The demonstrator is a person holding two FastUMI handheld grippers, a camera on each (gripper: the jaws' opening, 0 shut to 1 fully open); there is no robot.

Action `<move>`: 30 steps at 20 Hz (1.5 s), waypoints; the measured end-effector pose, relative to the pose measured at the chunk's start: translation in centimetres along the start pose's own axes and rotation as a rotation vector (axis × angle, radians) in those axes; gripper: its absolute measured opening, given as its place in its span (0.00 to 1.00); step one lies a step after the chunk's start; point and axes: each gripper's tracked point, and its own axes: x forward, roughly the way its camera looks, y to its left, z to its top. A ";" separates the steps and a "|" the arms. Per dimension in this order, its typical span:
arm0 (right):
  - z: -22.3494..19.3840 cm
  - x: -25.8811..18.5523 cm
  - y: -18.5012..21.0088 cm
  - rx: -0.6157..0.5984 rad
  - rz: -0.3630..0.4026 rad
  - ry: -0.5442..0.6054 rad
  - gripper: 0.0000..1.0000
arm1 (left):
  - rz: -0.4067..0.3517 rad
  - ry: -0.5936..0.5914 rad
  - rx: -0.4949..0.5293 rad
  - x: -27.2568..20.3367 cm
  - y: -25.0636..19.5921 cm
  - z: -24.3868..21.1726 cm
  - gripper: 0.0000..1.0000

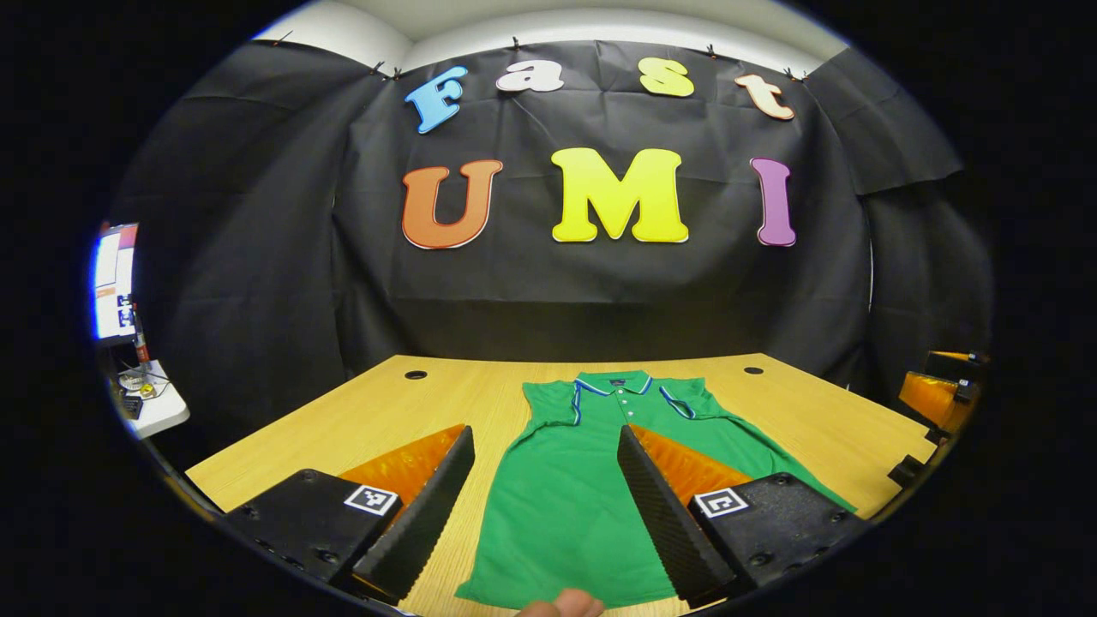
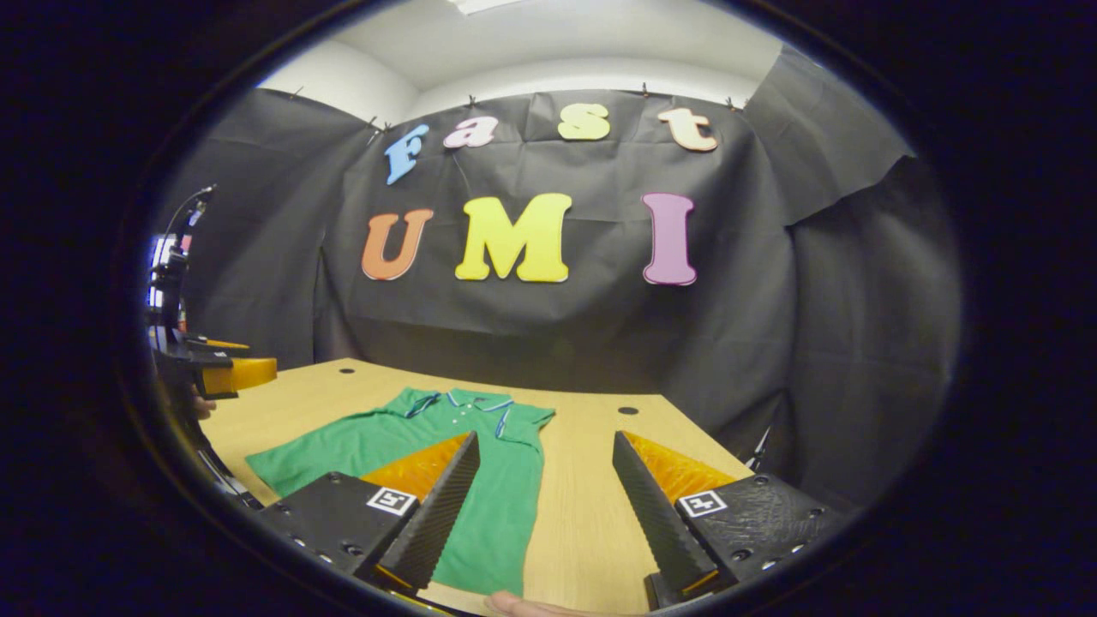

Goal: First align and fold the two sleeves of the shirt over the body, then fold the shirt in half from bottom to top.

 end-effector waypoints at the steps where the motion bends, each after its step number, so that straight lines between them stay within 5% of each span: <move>1: -0.8 0.2 0.3 0.003 0.007 0.018 0.97 | -0.011 0.007 -0.005 0.1 -0.3 -0.6 1.00; 10: -11.8 -0.4 1.6 0.024 -0.011 0.210 0.95 | -0.015 0.189 0.020 -1.0 1.6 -11.9 1.00; 22: -16.4 -1.0 3.3 0.075 0.015 0.355 0.96 | 0.007 0.264 -0.020 -1.6 3.1 -16.5 1.00; 27: -16.2 -0.6 3.9 0.113 0.039 0.361 0.90 | 0.018 0.243 -0.002 -1.3 2.5 -16.5 1.00; 28: -16.5 -0.5 4.2 0.118 0.038 0.371 0.84 | 0.021 0.244 -0.005 -1.2 2.3 -16.5 1.00; 29: -16.4 -0.3 4.4 0.106 0.039 0.368 0.68 | 0.030 0.248 -0.006 -1.2 2.4 -16.5 0.97; 30: -16.5 -0.3 5.1 0.100 0.057 0.378 0.67 | 0.034 0.248 -0.005 -1.1 2.3 -16.5 0.92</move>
